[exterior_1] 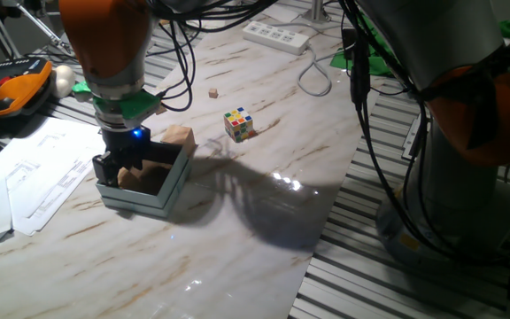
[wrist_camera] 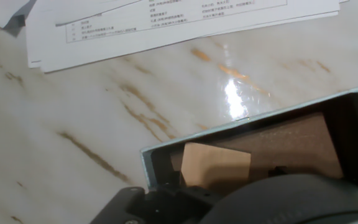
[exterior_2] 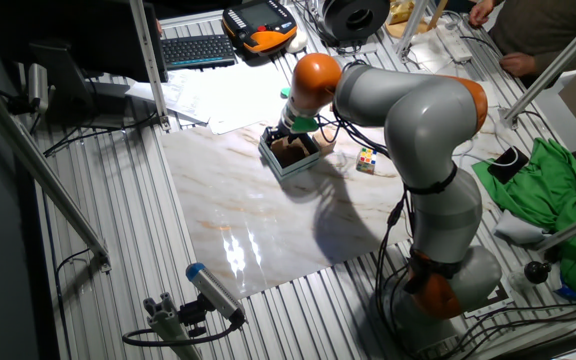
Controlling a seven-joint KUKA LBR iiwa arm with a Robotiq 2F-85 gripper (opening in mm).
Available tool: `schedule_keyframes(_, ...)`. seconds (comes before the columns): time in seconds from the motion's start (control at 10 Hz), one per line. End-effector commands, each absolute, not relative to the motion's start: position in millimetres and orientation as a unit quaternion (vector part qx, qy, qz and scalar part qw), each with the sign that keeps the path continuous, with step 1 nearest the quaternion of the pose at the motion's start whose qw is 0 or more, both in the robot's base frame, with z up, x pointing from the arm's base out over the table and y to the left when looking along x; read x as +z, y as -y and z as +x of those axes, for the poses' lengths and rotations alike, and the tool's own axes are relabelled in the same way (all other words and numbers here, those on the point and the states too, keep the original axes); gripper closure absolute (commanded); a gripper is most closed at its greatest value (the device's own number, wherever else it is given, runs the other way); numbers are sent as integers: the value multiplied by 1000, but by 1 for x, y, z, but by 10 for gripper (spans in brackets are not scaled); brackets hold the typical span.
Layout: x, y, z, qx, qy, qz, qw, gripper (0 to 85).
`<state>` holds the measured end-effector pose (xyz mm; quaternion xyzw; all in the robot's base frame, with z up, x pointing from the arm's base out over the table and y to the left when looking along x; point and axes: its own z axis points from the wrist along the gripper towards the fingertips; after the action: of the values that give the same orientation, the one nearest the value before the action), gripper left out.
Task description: Take everything out of the gift box
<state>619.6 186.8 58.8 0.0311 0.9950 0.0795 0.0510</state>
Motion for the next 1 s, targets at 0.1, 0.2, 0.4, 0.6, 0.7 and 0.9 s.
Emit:
schedule_keyframes(0.1, 62, -189, 616, 78, -995, 37, 50, 170)
schedule_keyframes(0.2, 63, -190, 614, 79, -995, 40, 50, 170)
schedule_keyframes(0.4, 59, -190, 616, 80, -994, 42, 56, 170)
schedule_keyframes(0.6, 56, -190, 618, 81, -994, 43, 60, 170)
schedule_keyframes(0.7, 56, -190, 618, 81, -994, 44, 60, 170)
schedule_keyframes(0.9, 57, -187, 621, 79, -995, 37, 58, 170)
